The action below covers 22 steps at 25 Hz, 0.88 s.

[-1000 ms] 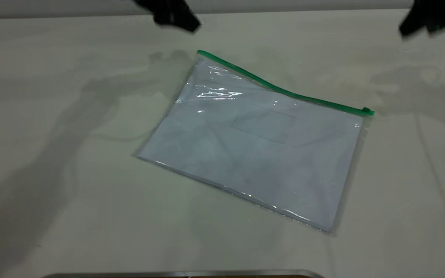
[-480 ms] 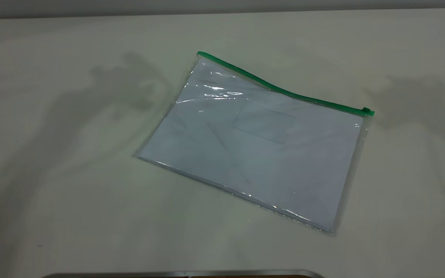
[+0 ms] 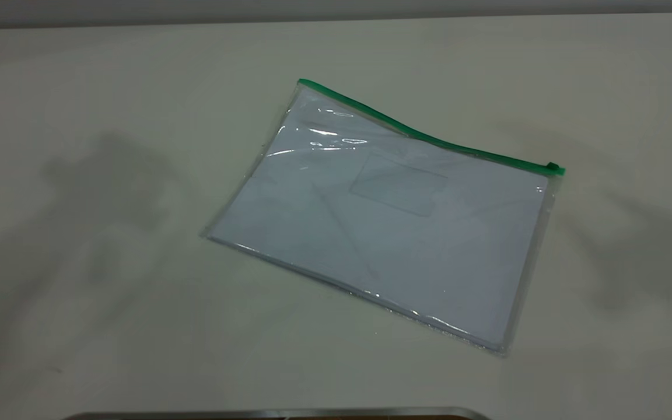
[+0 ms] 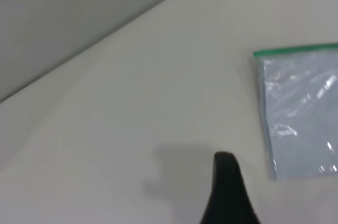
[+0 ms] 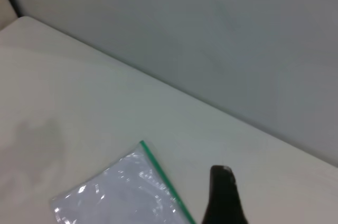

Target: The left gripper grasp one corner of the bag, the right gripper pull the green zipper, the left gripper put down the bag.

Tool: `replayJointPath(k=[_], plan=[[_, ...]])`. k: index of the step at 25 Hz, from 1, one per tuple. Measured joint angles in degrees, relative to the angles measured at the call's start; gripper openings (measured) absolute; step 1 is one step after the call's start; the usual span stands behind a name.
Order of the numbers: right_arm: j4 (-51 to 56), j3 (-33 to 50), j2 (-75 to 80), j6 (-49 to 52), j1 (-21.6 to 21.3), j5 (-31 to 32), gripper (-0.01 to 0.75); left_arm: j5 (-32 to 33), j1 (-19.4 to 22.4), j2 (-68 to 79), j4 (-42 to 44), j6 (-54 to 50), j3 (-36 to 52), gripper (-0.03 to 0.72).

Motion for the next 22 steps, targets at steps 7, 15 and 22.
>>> replayJointPath(k=[7,15,22], plan=[[-1.3,0.0,-9.4,4.6,0.0,9.2,0.574,0.5,0.0,-5.6,-0.1,-4.8,0.0,0.588],[-1.9,4.2,-19.9,9.3,0.0,13.3,0.574,0.5,0.0,-13.4,-0.1,-11.7,6.3,0.589],[-1.8,17.6,-34.8,10.7,0.0,13.3,0.574,0.5,0.0,-28.2,-0.1,-12.2,25.1,0.588]])
